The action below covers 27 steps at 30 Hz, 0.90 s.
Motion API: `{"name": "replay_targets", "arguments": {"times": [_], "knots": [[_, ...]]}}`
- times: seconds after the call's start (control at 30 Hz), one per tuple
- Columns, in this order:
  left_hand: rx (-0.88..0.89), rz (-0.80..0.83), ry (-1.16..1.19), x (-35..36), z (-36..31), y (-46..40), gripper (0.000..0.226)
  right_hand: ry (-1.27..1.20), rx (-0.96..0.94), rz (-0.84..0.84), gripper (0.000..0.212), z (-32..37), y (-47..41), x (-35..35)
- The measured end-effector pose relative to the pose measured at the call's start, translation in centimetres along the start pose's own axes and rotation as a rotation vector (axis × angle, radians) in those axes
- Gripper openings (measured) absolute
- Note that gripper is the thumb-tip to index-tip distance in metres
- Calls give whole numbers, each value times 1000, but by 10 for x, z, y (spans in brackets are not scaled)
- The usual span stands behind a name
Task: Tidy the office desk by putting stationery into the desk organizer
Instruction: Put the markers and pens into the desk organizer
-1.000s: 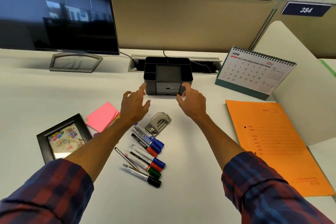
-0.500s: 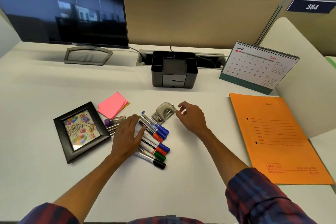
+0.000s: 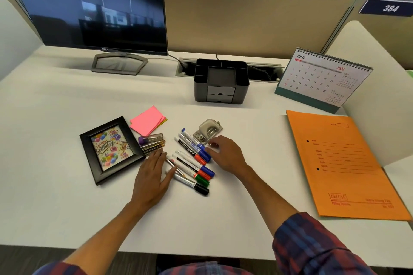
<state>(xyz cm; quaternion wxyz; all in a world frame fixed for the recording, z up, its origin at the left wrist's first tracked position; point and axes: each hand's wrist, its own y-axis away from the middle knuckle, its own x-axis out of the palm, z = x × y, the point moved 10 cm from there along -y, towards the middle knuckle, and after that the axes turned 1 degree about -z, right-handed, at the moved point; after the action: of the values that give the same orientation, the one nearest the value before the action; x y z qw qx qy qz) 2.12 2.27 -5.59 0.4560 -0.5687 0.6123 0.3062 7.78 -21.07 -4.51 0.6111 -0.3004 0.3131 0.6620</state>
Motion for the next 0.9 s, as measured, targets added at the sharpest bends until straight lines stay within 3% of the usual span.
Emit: {"name": "replay_targets", "arguments": {"times": [0.33,0.43,0.63,0.9], "knots": [[-25,71,-69,11,6,11,86,127,25,29,25,1,5,5],[-67,46,-94,8,9,11,89,57,78,-2,24,-4,4,-1],[-87,80,-141,12,12,9,95,-333,55,-178,17,3,-2,-35],[-80,125,-169,15,11,7,100,-400,-65,-382,20,16,-25,-100]]}}
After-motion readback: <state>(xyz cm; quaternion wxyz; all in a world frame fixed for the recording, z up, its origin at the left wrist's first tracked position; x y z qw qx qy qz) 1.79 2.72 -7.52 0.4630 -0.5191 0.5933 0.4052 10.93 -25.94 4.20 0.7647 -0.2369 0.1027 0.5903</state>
